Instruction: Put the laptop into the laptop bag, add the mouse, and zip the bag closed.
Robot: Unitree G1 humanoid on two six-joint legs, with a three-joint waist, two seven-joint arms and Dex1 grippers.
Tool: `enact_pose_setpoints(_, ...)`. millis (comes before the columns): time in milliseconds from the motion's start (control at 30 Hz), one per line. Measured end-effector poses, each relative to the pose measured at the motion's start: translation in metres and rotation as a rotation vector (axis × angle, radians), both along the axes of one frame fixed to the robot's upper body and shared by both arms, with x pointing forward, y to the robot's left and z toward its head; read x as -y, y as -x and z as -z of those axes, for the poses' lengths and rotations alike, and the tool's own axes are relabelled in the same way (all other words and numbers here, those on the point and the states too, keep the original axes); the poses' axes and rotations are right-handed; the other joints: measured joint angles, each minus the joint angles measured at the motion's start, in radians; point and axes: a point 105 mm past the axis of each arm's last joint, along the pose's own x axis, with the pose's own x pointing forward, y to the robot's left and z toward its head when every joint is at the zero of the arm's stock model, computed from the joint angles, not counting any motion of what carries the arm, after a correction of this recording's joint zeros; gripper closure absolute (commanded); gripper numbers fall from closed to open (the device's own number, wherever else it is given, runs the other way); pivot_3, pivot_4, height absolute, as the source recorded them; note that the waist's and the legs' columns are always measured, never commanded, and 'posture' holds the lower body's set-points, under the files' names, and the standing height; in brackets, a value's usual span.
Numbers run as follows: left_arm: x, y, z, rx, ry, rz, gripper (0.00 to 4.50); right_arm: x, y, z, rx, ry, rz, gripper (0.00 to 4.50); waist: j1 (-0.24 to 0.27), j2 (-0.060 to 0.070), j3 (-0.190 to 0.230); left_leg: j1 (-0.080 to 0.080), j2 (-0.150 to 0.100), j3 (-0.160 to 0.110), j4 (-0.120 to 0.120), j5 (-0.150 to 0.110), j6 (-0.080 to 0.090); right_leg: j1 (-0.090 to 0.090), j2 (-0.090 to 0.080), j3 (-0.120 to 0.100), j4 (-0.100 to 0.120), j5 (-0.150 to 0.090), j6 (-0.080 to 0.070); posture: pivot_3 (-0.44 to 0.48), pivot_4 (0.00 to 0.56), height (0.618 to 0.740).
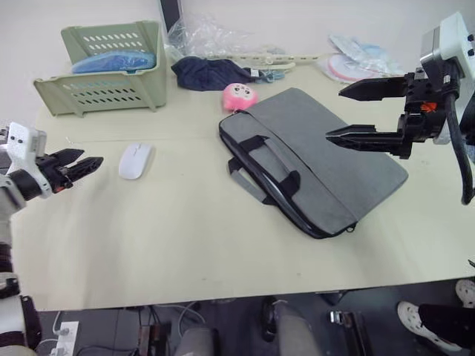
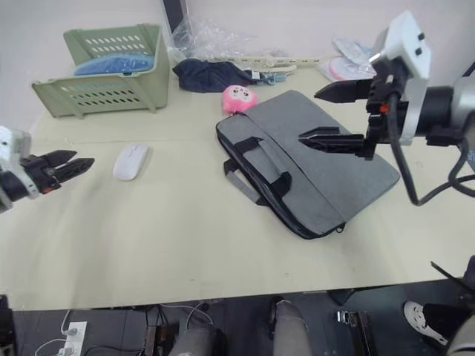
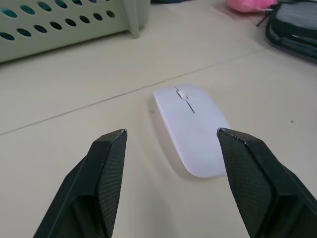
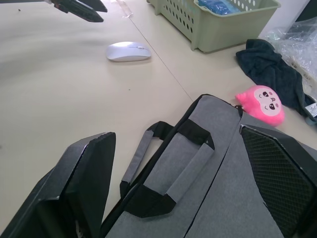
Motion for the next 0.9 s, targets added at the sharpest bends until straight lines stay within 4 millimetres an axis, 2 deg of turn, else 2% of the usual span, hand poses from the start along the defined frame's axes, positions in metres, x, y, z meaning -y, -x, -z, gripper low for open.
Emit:
enact_pose_setpoints(67, 0.008, -0.011, 0.005, 0.045, 0.016, -0.022, 1.4, -0.004, 0.001, 0.002, -0.011, -0.01, -0.009, 0.01, 0.002, 0.0, 0.0, 0.0, 0.0, 0.0, 0.0, 0.0, 0.0, 0.0, -0.001, 0.0, 0.001, 0.0, 0.0, 0.0, 0.15, 0.74)
enact_pose_setpoints(167, 0.023, -0.022, 0.029, 0.028, 0.073, -0.032, 1.4, -0.007, 0.001, 0.004, -0.017, -0.015, -0.011, 0.01, 0.002, -0.001, 0.0, 0.0, 0.0, -0.001, 0.001, 0.0, 0.001, 0.0, -0.001, -0.001, 0.002, 0.0, 0.0, 0.0, 0.15, 0.74)
enact_pose_setpoints(233, 0.032, -0.026, 0.036, 0.021, 0.099, -0.027, 1.4, -0.009, 0.002, 0.004, -0.014, -0.014, -0.013, 0.01, 0.001, -0.002, -0.001, 0.0, 0.0, -0.001, 0.001, 0.0, 0.001, 0.0, -0.001, -0.001, 0.002, 0.0, 0.0, 0.0, 0.15, 0.74)
enact_pose_setpoints(533, 0.054, -0.033, 0.034, 0.048, 0.122, -0.011, 1.4, -0.01, 0.002, 0.006, -0.032, -0.031, -0.004, 0.01, 0.002, -0.002, -0.001, 0.0, 0.0, -0.001, 0.002, 0.0, 0.001, 0.0, -0.001, -0.001, 0.002, 0.0, 0.0, 0.0, 0.15, 0.74)
enact_pose_setpoints(900, 0.066, -0.038, 0.05, 0.025, 0.103, -0.025, 1.4, -0.007, -0.001, 0.01, -0.04, -0.042, 0.029, 0.01, 0.003, -0.002, -0.001, 0.0, 0.0, -0.001, 0.002, 0.0, 0.001, 0.0, -0.002, -0.001, 0.002, 0.0, 0.0, 0.0, 0.15, 0.74)
